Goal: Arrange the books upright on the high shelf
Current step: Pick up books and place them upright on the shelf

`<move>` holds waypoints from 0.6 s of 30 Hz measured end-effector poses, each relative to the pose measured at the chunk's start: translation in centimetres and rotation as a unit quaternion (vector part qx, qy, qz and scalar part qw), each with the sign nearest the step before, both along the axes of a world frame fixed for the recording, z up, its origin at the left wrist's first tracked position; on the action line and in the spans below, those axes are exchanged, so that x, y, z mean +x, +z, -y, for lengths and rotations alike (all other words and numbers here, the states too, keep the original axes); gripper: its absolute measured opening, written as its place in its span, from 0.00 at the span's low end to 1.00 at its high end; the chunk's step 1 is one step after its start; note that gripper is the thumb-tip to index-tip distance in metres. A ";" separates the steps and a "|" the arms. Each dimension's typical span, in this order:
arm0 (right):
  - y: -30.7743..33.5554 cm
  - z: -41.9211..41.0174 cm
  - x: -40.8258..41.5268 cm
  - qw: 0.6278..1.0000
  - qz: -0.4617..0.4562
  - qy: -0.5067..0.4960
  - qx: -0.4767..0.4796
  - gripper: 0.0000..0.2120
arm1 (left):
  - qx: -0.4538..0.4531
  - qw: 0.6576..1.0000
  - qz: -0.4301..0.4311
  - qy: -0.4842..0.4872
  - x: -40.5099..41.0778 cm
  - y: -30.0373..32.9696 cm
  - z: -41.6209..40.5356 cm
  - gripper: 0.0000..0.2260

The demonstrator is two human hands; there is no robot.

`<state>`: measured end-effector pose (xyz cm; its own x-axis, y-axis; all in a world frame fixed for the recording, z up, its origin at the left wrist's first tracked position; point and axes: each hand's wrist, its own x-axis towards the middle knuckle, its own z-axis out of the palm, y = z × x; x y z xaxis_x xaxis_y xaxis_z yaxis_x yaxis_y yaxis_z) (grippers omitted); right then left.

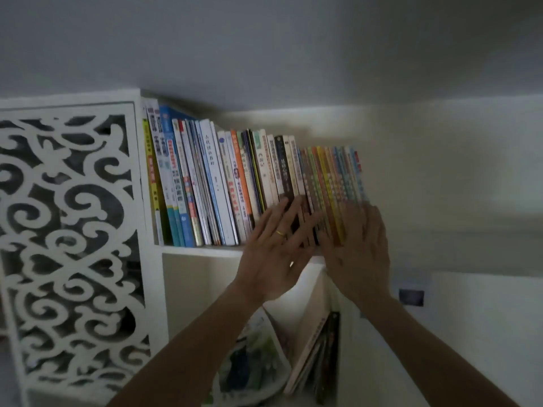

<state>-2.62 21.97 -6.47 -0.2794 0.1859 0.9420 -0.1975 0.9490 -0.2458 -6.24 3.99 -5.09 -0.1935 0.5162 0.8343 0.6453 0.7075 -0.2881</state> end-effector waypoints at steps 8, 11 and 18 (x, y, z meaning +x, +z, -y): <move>-13.3 1.4 5.7 0.998 -0.014 0.058 0.000 0.17 | 0.075 0.993 0.088 -0.033 4.0 -13.7 4.7 0.22; -17.6 2.3 7.1 0.996 0.014 0.074 -0.041 0.14 | 0.057 0.988 0.136 -0.046 4.3 -18.6 4.0 0.20; -22.0 4.9 7.2 0.954 0.216 0.103 -0.180 0.21 | 0.110 0.922 0.366 -0.059 1.0 -22.5 -2.3 0.33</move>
